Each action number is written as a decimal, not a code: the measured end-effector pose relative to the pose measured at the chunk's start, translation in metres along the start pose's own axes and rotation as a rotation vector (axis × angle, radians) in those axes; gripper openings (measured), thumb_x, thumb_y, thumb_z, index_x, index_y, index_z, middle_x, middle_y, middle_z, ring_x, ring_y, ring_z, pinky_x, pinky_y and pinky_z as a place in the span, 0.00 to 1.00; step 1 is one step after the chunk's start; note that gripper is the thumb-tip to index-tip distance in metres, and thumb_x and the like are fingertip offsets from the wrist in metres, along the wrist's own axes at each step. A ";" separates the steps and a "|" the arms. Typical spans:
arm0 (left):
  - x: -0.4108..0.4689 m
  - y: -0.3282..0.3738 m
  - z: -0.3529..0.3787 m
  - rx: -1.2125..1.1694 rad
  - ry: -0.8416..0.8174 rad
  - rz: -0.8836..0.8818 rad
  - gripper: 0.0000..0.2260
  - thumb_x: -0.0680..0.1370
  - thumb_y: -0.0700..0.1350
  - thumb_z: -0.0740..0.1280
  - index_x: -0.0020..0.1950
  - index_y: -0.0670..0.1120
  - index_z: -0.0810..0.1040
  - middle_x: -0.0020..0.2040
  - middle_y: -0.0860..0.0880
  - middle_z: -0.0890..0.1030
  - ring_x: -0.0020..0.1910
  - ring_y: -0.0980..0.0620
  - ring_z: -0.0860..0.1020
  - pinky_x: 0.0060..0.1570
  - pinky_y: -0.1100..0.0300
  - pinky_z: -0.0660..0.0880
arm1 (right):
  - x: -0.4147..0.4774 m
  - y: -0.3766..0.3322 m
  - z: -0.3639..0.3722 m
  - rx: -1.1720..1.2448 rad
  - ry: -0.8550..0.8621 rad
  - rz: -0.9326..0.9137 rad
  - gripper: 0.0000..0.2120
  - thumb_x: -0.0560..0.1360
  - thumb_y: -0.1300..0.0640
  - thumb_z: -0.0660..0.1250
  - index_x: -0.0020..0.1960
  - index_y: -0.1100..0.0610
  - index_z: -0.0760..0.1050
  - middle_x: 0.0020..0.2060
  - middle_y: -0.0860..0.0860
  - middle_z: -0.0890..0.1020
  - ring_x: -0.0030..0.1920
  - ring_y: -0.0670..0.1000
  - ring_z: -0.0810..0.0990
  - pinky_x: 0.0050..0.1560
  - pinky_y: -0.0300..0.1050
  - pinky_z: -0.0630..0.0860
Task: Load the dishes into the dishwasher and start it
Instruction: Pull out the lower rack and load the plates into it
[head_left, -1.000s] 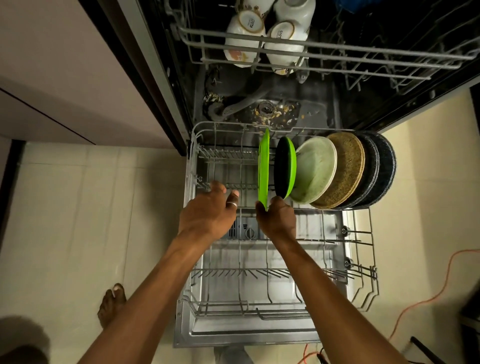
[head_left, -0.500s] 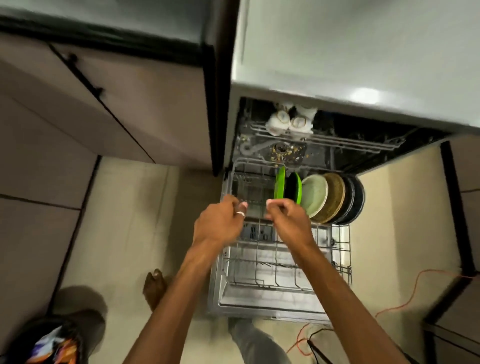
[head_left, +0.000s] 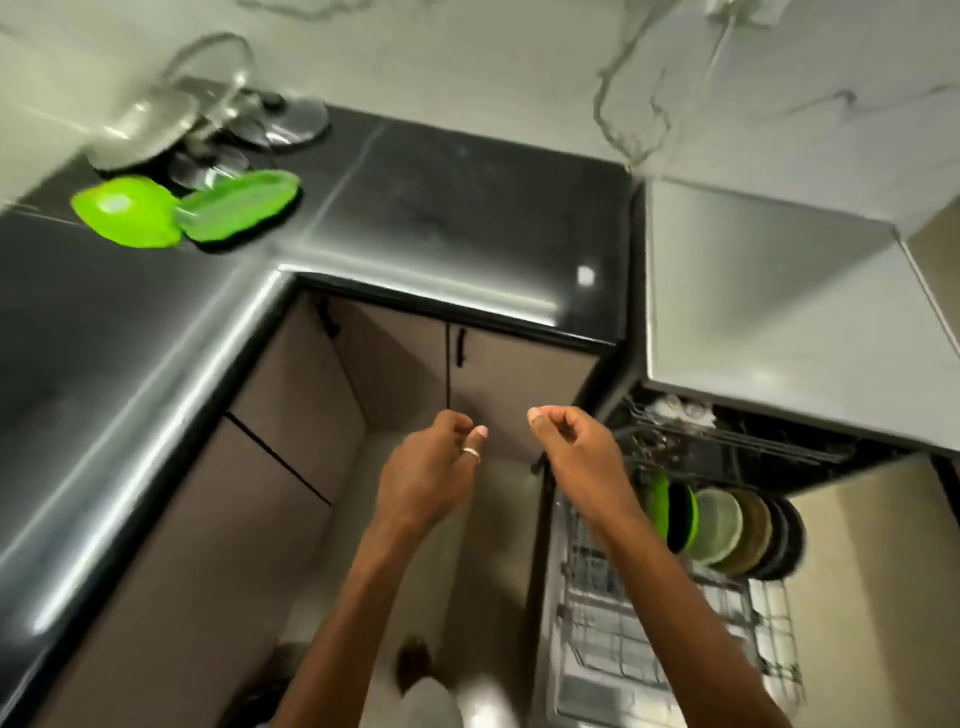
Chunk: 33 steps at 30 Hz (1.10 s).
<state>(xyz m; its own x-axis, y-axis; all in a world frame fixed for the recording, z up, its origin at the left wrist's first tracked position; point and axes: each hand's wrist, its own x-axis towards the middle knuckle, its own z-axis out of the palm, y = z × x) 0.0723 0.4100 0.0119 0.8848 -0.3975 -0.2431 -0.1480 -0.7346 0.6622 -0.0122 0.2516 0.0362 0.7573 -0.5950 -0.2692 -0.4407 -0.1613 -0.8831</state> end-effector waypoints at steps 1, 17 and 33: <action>0.002 -0.006 -0.022 -0.006 0.029 0.001 0.14 0.80 0.63 0.60 0.59 0.57 0.76 0.54 0.55 0.84 0.54 0.49 0.82 0.53 0.49 0.78 | 0.002 -0.018 0.014 0.014 -0.012 -0.030 0.10 0.78 0.44 0.69 0.51 0.49 0.82 0.45 0.40 0.85 0.45 0.32 0.80 0.48 0.30 0.74; 0.089 -0.065 -0.193 -0.128 0.285 -0.054 0.15 0.80 0.61 0.64 0.62 0.56 0.76 0.56 0.56 0.84 0.53 0.54 0.82 0.55 0.51 0.79 | 0.091 -0.165 0.151 0.035 -0.177 -0.270 0.10 0.79 0.44 0.67 0.50 0.49 0.82 0.41 0.43 0.84 0.40 0.40 0.80 0.44 0.39 0.73; 0.290 -0.076 -0.247 -0.258 0.393 -0.148 0.16 0.74 0.66 0.63 0.55 0.58 0.77 0.49 0.59 0.84 0.48 0.55 0.83 0.51 0.47 0.81 | 0.295 -0.246 0.225 -0.086 -0.329 -0.330 0.12 0.79 0.43 0.67 0.56 0.49 0.81 0.49 0.44 0.84 0.51 0.43 0.81 0.50 0.43 0.79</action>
<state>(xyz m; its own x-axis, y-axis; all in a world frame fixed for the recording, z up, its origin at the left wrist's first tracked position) 0.4491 0.4865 0.0665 0.9952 -0.0246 -0.0949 0.0624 -0.5873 0.8070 0.4274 0.2930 0.0873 0.9698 -0.2227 -0.0991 -0.1786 -0.3725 -0.9107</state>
